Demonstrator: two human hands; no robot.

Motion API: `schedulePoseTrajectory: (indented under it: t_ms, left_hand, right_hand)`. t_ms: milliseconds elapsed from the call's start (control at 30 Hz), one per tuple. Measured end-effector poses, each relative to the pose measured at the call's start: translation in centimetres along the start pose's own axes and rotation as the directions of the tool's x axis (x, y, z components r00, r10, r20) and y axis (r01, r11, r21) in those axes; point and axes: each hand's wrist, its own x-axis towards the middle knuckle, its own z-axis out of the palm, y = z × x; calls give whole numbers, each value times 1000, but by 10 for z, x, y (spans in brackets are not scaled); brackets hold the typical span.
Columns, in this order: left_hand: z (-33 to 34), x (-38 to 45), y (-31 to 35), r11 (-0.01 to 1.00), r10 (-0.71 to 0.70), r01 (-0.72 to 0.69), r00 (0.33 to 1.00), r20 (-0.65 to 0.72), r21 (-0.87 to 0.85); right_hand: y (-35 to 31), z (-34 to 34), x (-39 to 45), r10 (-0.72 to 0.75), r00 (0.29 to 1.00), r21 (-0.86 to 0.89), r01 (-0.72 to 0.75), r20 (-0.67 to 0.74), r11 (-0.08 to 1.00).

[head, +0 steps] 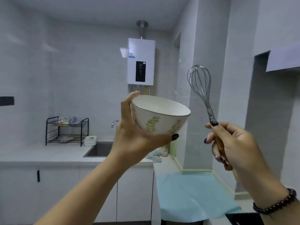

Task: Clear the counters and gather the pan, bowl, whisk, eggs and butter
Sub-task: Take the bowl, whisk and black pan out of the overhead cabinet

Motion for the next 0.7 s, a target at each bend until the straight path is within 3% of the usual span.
schedulePoseTrajectory:
  t_ms: [333,500,700]
  left_hand:
    - [-64,-9,-134,952,-172,188,981,-86,242]
    - [-75,4,-208,916,-276,306,950,-148,258]
    - [-75,31,-304,872,-372,454,858,-354,184]
  right_hand:
    - [114,133,70,161,937,97,-200,311,975]
    - [177,202,124,253,874,150,-340,415,928]
    - [250,271,202,326,797,83,-422,509,903]
